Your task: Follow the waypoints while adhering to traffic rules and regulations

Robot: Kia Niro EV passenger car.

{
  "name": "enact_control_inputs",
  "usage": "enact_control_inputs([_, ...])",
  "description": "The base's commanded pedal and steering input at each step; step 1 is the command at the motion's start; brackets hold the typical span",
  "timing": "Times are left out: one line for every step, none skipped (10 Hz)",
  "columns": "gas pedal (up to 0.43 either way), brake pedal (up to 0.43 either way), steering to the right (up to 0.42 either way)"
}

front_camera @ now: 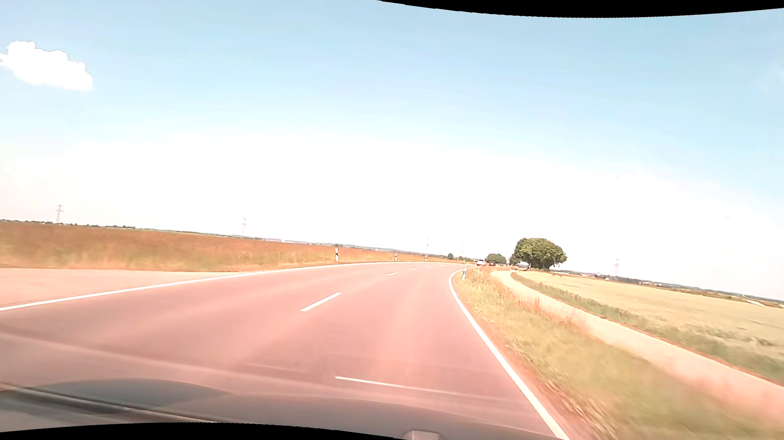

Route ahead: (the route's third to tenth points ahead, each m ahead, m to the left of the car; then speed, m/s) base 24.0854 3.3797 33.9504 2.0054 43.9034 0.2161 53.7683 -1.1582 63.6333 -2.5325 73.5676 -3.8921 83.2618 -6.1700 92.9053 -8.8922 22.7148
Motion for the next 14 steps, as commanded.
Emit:
enact_control_inputs([0.248,0.000,0.020])
enact_control_inputs([0.248,0.000,0.019])
enact_control_inputs([0.248,0.000,0.019])
enact_control_inputs([0.248,0.000,0.019])
enact_control_inputs([0.248,0.000,0.019])
enact_control_inputs([0.248,0.000,0.019])
enact_control_inputs([0.248,0.000,0.019])
enact_control_inputs([0.248,0.000,0.020])
enact_control_inputs([0.248,0.000,0.020])
enact_control_inputs([0.248,0.000,0.019])
enact_control_inputs([0.248,0.000,0.019])
enact_control_inputs([0.248,0.000,0.019])
enact_control_inputs([0.248,0.000,0.019])
enact_control_inputs([0.248,0.000,0.019])
